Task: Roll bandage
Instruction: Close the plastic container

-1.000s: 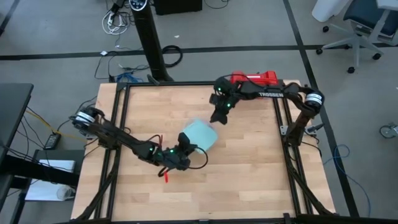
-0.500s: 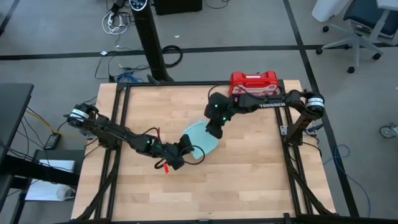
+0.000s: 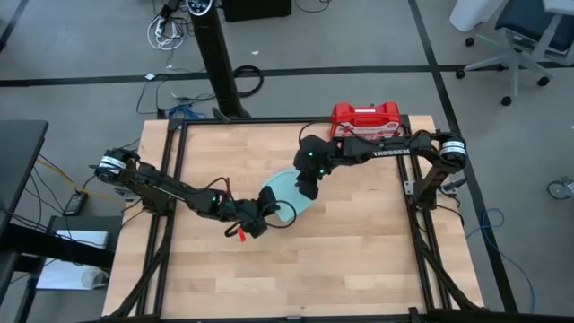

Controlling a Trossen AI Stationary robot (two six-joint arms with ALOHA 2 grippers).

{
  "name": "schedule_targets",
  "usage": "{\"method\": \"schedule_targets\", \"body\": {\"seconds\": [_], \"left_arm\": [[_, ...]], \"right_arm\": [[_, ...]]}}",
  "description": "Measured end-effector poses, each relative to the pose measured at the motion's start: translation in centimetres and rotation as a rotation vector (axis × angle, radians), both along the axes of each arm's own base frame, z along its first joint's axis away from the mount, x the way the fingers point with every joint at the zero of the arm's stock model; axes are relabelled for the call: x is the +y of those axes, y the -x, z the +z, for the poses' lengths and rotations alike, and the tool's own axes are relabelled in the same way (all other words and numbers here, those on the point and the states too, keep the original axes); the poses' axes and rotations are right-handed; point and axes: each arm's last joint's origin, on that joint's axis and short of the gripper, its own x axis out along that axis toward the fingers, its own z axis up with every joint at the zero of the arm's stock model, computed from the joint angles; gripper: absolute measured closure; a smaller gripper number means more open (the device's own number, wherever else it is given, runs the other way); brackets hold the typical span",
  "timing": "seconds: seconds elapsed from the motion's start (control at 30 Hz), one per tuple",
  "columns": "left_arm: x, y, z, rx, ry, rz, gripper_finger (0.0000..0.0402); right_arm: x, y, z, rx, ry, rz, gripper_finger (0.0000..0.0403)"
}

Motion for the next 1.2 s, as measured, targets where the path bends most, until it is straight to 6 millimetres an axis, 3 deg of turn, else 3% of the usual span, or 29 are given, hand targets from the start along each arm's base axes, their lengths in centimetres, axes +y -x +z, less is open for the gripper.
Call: {"method": "schedule_targets", "body": {"seconds": [0.23, 0.53, 0.73, 1.07, 1.2], "left_arm": [[0.4, -0.1, 0.0, -0.005, -0.031, 0.034, 0.0345], [1.3, 0.4, 1.9, -0.073, 0.008, 0.09, 0.0345], [2.8, 0.6, 3.0, -0.121, 0.017, 0.151, 0.0346], [4.0, 0.5, 3.5, -0.166, 0.027, 0.217, 0.0347], [4.3, 0.6, 4.2, -0.207, 0.034, 0.23, 0.0348]], "right_arm": [[2.8, 0.0, -0.3, 0.073, 0.211, 0.073, 0.0282], [9.1, 0.4, 0.2, 0.132, 0.731, 0.096, 0.0283], [10.4, 1.4, 1.3, 0.119, 0.748, 0.068, 0.0284], [10.4, 3.3, 0.5, 0.278, 0.649, -0.038, 0.0261], [11.7, 3.7, 0.6, 0.276, 0.731, -0.032, 0.0264]]}}
